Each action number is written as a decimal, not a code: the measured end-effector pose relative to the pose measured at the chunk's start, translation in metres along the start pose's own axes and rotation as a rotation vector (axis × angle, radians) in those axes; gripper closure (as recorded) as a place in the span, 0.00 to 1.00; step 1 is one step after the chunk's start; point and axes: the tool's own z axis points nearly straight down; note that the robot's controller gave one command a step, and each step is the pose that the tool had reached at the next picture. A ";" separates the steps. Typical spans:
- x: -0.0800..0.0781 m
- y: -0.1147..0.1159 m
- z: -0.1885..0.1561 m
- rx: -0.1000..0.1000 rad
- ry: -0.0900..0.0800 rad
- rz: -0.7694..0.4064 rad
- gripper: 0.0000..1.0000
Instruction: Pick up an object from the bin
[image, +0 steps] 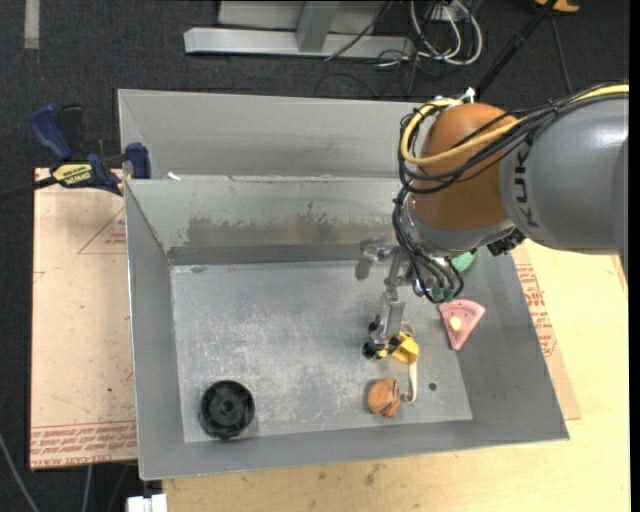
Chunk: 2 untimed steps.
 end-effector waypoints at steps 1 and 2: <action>-0.002 0.000 -0.005 0.000 -0.008 0.000 0.00; 0.018 -0.047 0.075 0.000 -0.003 -0.012 0.00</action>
Offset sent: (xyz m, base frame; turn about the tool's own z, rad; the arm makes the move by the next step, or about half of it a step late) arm -0.0198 -0.0480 -0.0772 -0.0145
